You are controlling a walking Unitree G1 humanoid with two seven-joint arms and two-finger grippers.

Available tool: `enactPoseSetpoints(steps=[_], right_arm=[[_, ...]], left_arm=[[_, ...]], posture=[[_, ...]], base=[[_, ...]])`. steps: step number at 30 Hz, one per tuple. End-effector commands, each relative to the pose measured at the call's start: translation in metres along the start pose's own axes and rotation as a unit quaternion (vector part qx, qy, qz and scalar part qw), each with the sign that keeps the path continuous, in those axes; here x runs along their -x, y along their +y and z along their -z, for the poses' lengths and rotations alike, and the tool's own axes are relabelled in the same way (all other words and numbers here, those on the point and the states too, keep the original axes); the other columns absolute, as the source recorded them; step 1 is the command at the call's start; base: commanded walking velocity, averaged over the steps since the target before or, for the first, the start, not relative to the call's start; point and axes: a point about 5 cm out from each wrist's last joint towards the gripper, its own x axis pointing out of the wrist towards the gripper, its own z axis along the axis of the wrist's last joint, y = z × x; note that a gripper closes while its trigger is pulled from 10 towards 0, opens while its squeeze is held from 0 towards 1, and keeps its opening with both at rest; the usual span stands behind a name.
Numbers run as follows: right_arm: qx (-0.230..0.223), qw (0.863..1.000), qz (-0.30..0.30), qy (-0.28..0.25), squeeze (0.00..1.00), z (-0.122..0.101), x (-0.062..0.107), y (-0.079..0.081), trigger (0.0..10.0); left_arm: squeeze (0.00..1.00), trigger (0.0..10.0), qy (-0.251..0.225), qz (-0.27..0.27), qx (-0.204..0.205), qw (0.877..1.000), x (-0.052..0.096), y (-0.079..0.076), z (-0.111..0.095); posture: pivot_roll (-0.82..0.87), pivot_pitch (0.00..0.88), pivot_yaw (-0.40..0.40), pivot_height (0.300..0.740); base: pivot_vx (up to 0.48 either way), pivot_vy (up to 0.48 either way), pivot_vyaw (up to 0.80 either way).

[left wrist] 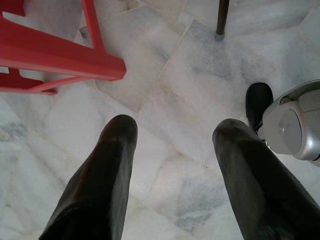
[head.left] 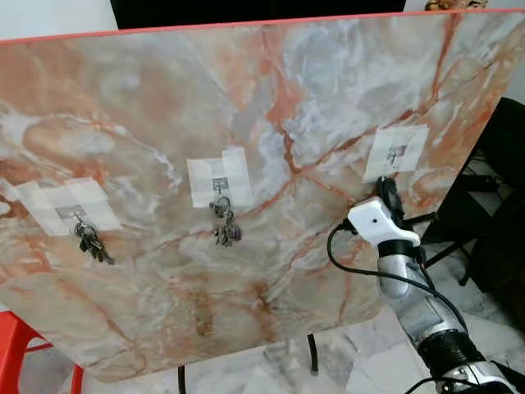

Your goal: Hang keys on a hook

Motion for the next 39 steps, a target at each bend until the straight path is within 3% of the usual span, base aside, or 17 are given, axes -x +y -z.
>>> enactPoseSetpoints(steps=[1, 7, 13, 20, 31, 33, 39], right_arm=[[0.0, 1.0, -0.007, 0.008, 0.0, 0.002, 0.001, 0.001, 10.0], [0.003, 1.0, 0.002, 0.003, 0.0, 0.001, 0.001, 0.0, 10.0], [-0.011, 0.994, 0.1, 0.052, 0.0, 0.016, 0.004, -0.024, 10.0], [-0.006, 0.988, 0.146, 0.041, 0.0, 0.015, 0.004, -0.038, 10.0], [-0.002, 0.993, 0.116, 0.011, 0.0, 0.001, -0.007, -0.032, 10.0], [0.015, 0.996, 0.09, -0.007, 0.0, -0.005, -0.008, -0.024, 10.0], [0.017, 0.997, 0.079, -0.001, 0.0, -0.003, -0.006, -0.02, 10.0]], left_arm=[[0.0, 10.0, 0.004, -0.003, 0.005, 1.0, 0.0, -0.001, 0.003], [0.0, 10.0, 0.004, -0.003, 0.005, 1.0, 0.0, -0.001, 0.002], [0.0, 10.0, 0.004, -0.003, 0.005, 1.0, 0.0, -0.001, 0.002], [0.0, 10.0, 0.004, -0.003, 0.004, 1.0, 0.0, -0.001, 0.002], [0.0, 10.0, 0.003, -0.004, 0.005, 1.0, 0.0, -0.001, 0.001], [0.0, 10.0, 0.003, -0.004, 0.004, 1.0, 0.0, -0.001, 0.001], [0.0, 10.0, 0.002, -0.004, 0.004, 1.0, 0.0, -0.001, 0.0]], posture=[[0.01, 0.0, -0.026, 0.74], [0.01, 0.0, -0.027, 0.74], [0.01, 0.0, -0.027, 0.74], [0.01, 0.0, -0.025, 0.74], [0.02, 0.0, -0.026, 0.74], [0.01, 0.0, -0.027, 0.74], [0.02, 0.0, -0.026, 0.74]], base=[[0.0, 0.0, 0.0], [0.0, 0.0, 0.0], [0.0, 0.0, 0.0], [0.0, 0.0, 0.0], [0.0, 0.0, 0.0], [0.0, 0.0, 0.0], [0.0, 0.0, 0.0]])
